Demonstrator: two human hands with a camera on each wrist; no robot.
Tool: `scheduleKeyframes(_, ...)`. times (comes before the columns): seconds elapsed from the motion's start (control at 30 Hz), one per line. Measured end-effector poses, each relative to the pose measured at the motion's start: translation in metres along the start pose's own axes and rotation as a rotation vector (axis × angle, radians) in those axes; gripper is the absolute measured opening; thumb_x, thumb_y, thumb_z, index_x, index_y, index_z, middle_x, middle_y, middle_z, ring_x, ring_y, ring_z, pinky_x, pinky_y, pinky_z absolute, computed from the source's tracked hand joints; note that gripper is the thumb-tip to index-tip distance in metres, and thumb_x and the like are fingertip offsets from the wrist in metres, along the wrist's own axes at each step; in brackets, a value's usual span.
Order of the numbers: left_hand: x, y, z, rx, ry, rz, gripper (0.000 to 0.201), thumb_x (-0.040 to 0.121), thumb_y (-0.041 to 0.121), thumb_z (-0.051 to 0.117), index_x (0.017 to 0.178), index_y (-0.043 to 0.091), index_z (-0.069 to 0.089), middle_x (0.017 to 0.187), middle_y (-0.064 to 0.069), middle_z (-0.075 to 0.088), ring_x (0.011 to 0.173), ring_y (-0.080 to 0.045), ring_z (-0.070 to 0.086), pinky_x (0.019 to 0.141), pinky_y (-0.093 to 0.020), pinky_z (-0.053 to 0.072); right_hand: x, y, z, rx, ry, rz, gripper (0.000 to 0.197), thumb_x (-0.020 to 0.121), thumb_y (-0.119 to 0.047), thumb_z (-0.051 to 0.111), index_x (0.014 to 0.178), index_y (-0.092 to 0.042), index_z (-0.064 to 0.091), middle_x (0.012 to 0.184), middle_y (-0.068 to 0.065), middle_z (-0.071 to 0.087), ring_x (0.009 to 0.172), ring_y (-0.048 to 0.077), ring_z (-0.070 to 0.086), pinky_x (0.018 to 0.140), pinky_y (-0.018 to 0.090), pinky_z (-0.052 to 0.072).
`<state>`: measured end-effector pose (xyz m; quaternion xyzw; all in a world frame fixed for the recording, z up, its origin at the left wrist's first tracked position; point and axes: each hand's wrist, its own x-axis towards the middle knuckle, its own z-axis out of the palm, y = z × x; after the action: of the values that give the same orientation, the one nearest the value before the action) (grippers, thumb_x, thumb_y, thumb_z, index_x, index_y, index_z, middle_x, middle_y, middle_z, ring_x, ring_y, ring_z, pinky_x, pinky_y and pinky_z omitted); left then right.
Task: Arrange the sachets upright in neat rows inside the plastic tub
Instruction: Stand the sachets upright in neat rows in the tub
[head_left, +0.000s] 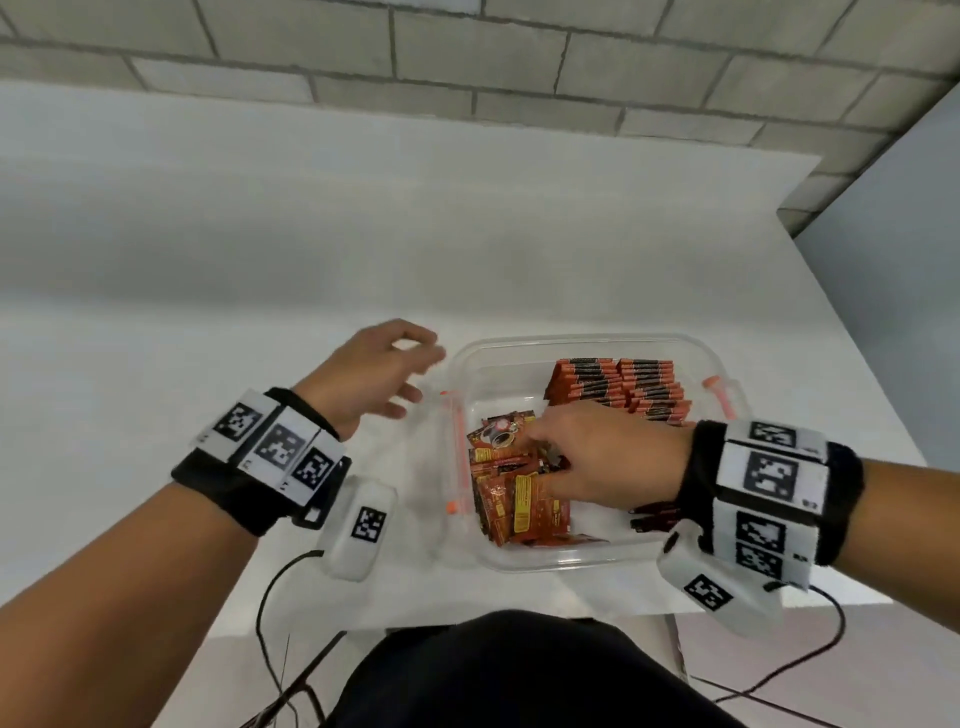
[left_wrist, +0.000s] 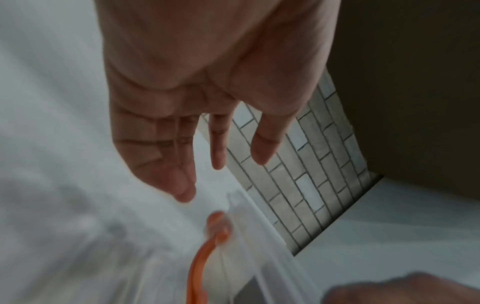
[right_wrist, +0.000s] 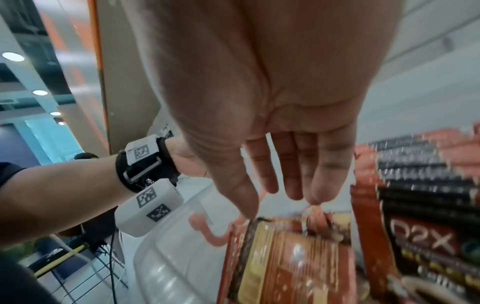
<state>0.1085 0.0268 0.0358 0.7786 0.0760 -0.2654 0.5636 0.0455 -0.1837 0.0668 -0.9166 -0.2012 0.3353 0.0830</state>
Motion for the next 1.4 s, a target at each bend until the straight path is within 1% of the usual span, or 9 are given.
scheduleKeyframes(0.13,0.002,-0.012,0.014,-0.012,-0.134,-0.016,0.033,0.087,0.017,0.068,0.117,0.018,0.057,0.092,-0.008,0.07,0.065,-0.017,0.062,0.061,-0.029,0.053,0.022,-0.008,0.009,-0.077,-0.082,0.021,0.054,0.087,-0.012,0.059,0.138,-0.015,0.042,0.116,0.006,0.058,0.101,0.023,0.057,0.088,0.038,0.051)
scheduleKeyframes(0.23,0.004,-0.015,0.016,-0.07,-0.123,-0.005,0.032,0.086,0.012,0.069,0.116,0.015,0.058,0.091,-0.01,0.07,0.058,-0.013,0.063,0.056,-0.024,0.053,0.031,-0.014,0.013,-0.137,-0.152,0.031,0.045,0.087,-0.009,0.057,0.131,-0.011,0.046,0.113,0.008,0.06,0.095,0.021,0.057,0.078,0.031,0.051)
scheduleKeyframes(0.47,0.003,-0.018,0.017,-0.171,-0.119,-0.013,0.029,0.085,0.006,0.069,0.112,0.011,0.059,0.103,-0.02,0.068,0.069,-0.02,0.067,0.063,-0.027,0.058,0.039,-0.025,0.016,-0.256,-0.273,0.047,0.043,0.089,-0.026,0.063,0.125,-0.007,0.049,0.112,0.009,0.055,0.093,0.02,0.053,0.068,0.025,0.045)
scheduleKeyframes(0.73,0.008,-0.02,0.018,-0.221,-0.128,-0.013,0.027,0.085,0.004,0.069,0.108,0.012,0.06,0.103,-0.021,0.067,0.071,-0.021,0.066,0.062,-0.026,0.058,0.039,-0.023,0.018,-0.145,-0.307,0.022,0.07,0.087,-0.025,0.067,0.146,-0.016,0.03,0.137,0.005,0.049,0.116,0.022,0.051,0.088,0.024,0.043)
scheduleKeyframes(0.83,0.01,-0.021,0.016,-0.2,-0.118,0.002,0.035,0.085,0.009,0.069,0.118,0.014,0.056,0.099,-0.012,0.069,0.081,-0.02,0.066,0.071,-0.03,0.058,0.035,-0.024,0.013,-0.121,-0.298,0.014,0.06,0.09,-0.025,0.062,0.142,-0.015,0.035,0.109,-0.003,0.057,0.086,0.01,0.053,0.07,0.018,0.043)
scheduleKeyframes(0.9,0.009,-0.018,0.007,-0.188,-0.052,0.036,0.037,0.086,0.017,0.069,0.12,0.019,0.055,0.106,-0.007,0.065,0.096,-0.021,0.063,0.081,-0.033,0.054,0.029,-0.022,0.003,-0.073,-0.266,0.028,0.053,0.089,-0.027,0.062,0.137,-0.015,0.041,0.081,-0.012,0.046,0.067,0.003,0.045,0.055,0.016,0.036)
scheduleKeyframes(1.03,-0.005,0.001,-0.02,-0.327,0.055,0.158,0.028,0.087,0.028,0.067,0.113,0.021,0.061,0.108,-0.003,0.065,0.097,-0.019,0.063,0.076,-0.031,0.05,0.01,-0.011,-0.036,0.096,-0.145,0.028,0.043,0.086,-0.028,0.065,0.126,-0.025,0.05,0.081,-0.011,0.057,0.064,0.004,0.056,0.051,0.017,0.045)
scheduleKeyframes(1.2,-0.025,0.029,-0.004,-0.362,-0.117,0.294,0.037,0.085,0.036,0.065,0.118,0.021,0.06,0.111,-0.008,0.069,0.098,-0.022,0.068,0.083,-0.039,0.053,-0.007,0.017,-0.066,0.502,0.081,-0.013,0.034,0.081,-0.017,0.071,0.108,-0.029,0.053,0.096,-0.001,0.072,0.078,0.028,0.07,0.073,0.044,0.057)
scheduleKeyframes(1.4,-0.024,0.042,0.056,-0.404,-0.512,0.169,0.046,0.081,0.031,0.059,0.124,0.017,0.054,0.11,-0.008,0.067,0.099,-0.028,0.067,0.075,-0.046,0.058,-0.015,0.033,-0.068,0.796,0.238,-0.128,0.038,0.081,0.0,0.069,0.113,-0.013,0.053,0.094,0.008,0.073,0.081,0.027,0.07,0.078,0.044,0.055)
